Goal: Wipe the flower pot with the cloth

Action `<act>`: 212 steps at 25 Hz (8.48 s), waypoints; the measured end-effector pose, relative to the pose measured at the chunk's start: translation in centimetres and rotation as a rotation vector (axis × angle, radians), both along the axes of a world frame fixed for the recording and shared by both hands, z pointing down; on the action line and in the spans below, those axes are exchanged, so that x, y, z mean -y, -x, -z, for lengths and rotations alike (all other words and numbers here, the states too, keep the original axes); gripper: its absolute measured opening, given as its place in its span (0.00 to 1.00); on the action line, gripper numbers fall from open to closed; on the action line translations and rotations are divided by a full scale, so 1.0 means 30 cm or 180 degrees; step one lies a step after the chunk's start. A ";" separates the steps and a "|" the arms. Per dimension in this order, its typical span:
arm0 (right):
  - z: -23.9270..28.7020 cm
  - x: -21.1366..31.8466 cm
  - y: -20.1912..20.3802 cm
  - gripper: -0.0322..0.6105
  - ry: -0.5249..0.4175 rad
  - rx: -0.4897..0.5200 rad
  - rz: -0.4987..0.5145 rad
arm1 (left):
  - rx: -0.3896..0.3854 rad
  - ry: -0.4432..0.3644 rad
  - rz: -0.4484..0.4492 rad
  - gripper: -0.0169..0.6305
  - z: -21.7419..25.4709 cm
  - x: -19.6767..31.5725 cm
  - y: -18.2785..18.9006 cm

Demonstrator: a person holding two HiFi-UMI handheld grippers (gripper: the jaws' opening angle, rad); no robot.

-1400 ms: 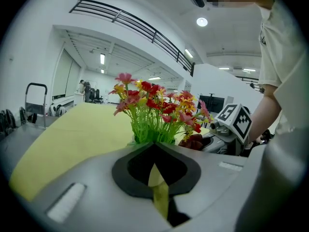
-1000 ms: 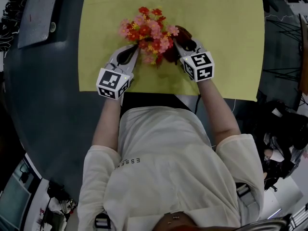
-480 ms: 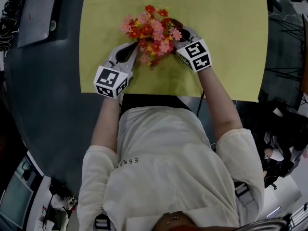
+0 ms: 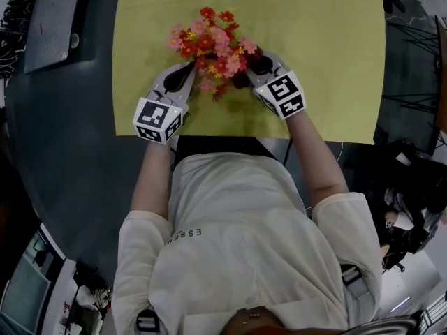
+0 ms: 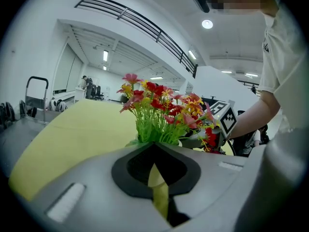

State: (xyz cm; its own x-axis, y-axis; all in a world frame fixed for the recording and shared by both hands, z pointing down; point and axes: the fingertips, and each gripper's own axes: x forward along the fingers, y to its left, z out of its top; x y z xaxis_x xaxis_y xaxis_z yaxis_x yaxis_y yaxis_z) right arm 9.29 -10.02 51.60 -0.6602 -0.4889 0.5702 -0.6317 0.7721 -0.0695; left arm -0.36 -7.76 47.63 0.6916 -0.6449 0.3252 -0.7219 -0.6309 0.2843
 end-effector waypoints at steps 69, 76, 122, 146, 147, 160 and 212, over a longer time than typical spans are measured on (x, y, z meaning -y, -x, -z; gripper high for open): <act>0.056 0.193 0.146 0.14 0.1527 0.1145 0.2364 | -0.0206 0.0019 0.1293 0.05 0.008 0.003 0.014; 0.038 0.125 0.031 0.14 0.1373 0.1014 0.2201 | -0.0171 -0.0009 0.1324 0.05 -0.001 0.004 0.005; 0.242 -0.422 0.398 0.14 -0.0374 0.0382 -0.1769 | -0.0495 -0.0421 -0.0437 0.04 0.201 -0.112 0.485; -0.043 0.024 0.501 0.14 0.0335 0.0259 -0.3322 | -0.0313 -0.0304 -0.0330 0.04 0.082 -0.054 0.640; -0.046 0.016 0.495 0.14 0.0365 0.0298 -0.3345 | -0.0324 -0.0299 -0.0341 0.04 0.081 -0.057 0.636; -0.034 -0.113 0.439 0.14 0.0426 0.0439 -0.3308 | -0.0343 -0.0280 -0.0457 0.04 0.075 -0.082 0.571; 0.006 -0.051 -0.358 0.15 0.0227 -0.0058 -0.2356 | 0.0679 -0.0541 -0.2547 0.93 -0.169 0.036 -0.178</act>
State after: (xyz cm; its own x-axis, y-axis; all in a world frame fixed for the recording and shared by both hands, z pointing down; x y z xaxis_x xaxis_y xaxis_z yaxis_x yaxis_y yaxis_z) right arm 20.04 -8.50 51.43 -0.1628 -0.7634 0.6250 -0.9865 0.1382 -0.0881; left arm 4.97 -8.84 52.70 0.8954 -0.0386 0.4435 -0.0666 -0.9966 0.0477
